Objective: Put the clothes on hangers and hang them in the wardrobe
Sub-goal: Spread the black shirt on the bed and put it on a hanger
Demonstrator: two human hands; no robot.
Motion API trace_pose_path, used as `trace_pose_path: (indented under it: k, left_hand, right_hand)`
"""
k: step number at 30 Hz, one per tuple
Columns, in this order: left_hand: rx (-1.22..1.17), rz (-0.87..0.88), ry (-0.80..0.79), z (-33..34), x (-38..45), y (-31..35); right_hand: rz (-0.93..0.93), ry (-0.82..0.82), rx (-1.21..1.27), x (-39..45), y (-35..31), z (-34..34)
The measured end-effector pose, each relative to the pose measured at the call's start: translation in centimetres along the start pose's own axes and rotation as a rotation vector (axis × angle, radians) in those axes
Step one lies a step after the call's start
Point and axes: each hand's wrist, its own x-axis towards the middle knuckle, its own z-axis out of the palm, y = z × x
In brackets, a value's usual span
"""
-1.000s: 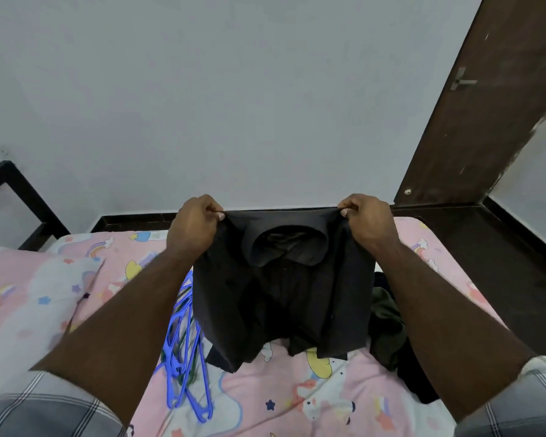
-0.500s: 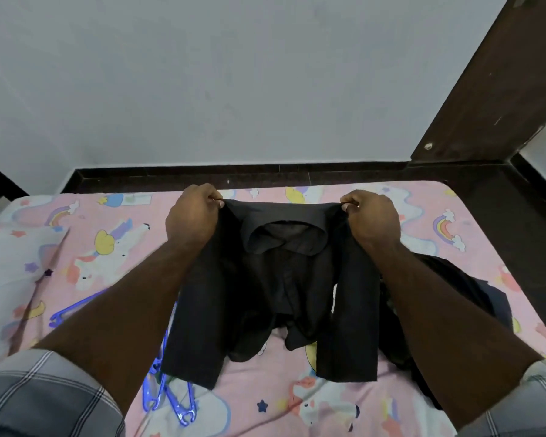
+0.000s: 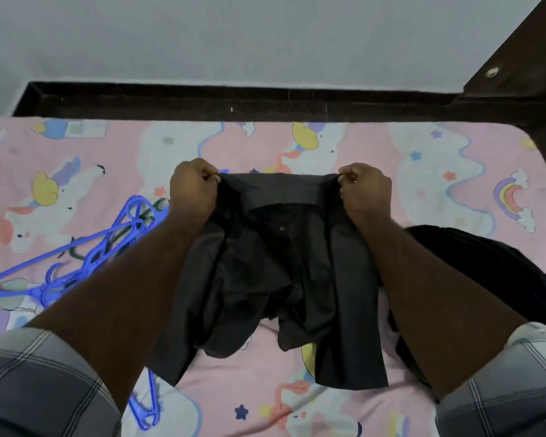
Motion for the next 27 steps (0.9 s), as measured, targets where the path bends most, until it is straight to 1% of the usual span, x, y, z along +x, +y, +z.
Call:
trace_pose_path:
  k: [4,7,10,14,16,18,21,24,27]
  left_hand:
    - [-0.157,0.017,-0.083,3.1,-0.7,-3.2]
    - [-0.087,-0.059,-0.122,4.6,-5.6,-5.6]
    - [-0.023,-0.174,-0.179,5.8,-12.3,-8.0]
    - [0.020,-0.401,-0.230,6.5,-18.2,-11.5]
    - [0.021,-0.448,-0.271,6.7,-19.6,-13.0]
    - [0.030,-0.458,-0.274,6.6,-20.4,-14.3]
    - [0.065,-0.473,-0.252,6.3,-20.4,-15.7]
    - [0.057,-0.460,-0.287,6.2,-19.8,-16.4]
    - [0.049,-0.447,-0.350,6.7,-19.2,-16.7]
  right_hand:
    - [0.026,-0.040,0.113,-1.4,2.3,3.0]
    - [0.133,-0.118,0.205,-6.0,4.3,5.7]
    - [0.304,-0.100,0.225,-12.6,6.3,8.0]
    - [0.616,-0.068,0.302,-20.8,8.2,9.8]
    - [0.722,-0.031,0.290,-22.9,9.1,10.2]
    - [0.790,-0.016,0.237,-23.7,10.1,10.1]
    - [0.783,0.009,0.217,-23.9,11.4,9.7]
    - [0.678,0.064,0.205,-23.1,12.2,9.7]
    - [0.584,-0.009,0.268,-22.5,12.1,9.9]
